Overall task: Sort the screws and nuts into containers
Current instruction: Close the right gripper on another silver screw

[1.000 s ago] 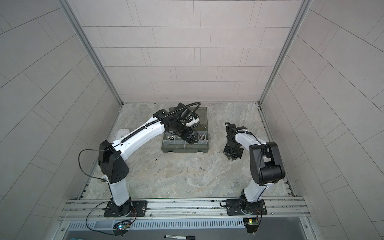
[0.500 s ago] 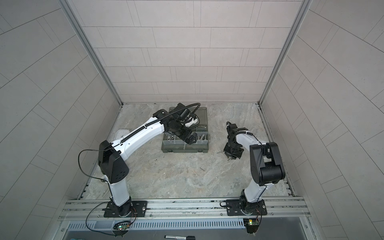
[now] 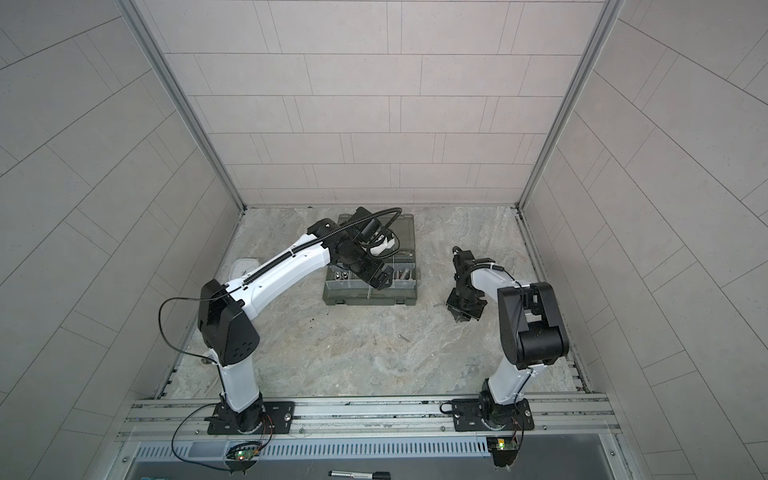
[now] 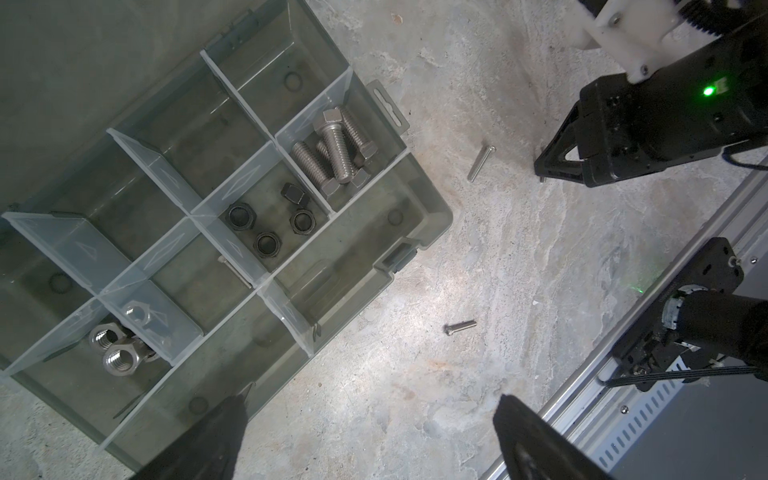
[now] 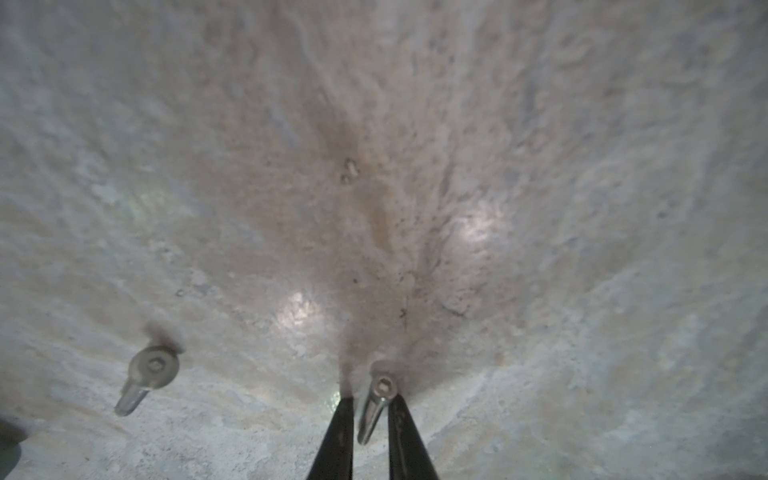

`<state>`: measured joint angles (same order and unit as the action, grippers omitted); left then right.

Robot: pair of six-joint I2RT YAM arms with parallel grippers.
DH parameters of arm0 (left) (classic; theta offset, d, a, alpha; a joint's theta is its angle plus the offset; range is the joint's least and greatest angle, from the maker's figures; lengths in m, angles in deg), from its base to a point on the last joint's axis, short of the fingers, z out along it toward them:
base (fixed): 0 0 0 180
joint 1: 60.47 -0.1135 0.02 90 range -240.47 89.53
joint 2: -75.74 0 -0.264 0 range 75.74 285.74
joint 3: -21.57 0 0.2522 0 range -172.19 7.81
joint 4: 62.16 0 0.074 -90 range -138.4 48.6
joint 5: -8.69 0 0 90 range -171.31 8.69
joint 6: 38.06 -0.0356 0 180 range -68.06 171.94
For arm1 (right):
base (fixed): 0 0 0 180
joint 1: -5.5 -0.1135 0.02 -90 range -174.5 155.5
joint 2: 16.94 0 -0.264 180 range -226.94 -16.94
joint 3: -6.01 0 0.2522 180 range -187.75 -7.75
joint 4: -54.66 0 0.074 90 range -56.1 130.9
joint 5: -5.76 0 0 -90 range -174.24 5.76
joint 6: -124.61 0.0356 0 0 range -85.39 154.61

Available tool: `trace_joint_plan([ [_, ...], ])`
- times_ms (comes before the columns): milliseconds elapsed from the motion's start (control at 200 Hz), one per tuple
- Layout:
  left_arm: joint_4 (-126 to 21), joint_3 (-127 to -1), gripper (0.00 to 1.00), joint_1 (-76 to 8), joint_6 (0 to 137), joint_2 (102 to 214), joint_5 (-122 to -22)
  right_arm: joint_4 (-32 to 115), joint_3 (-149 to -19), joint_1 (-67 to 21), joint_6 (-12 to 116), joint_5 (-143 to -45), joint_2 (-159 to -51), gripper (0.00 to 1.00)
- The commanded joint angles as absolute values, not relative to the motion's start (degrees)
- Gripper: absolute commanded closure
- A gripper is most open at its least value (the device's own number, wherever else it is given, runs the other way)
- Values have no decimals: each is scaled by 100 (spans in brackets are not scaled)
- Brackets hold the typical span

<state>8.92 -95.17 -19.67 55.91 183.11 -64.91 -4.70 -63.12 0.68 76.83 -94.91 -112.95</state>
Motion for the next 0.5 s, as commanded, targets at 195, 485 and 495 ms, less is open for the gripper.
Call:
trace_joint_plan([
  [195, 1084, -9505, 0, -2002, 5480, 18239, -6750, -586, -6174, 84, 7635, -9433, -11362, 100],
  [485, 981, -9153, 0, -2147, 5634, 17980, -6876, -1155, -6815, -27, 7408, -9110, -11021, 100],
  [495, 972, -9127, 0, -2156, 5645, 17965, -6872, -1174, -6846, -33, 7403, -9109, -11013, 100],
])
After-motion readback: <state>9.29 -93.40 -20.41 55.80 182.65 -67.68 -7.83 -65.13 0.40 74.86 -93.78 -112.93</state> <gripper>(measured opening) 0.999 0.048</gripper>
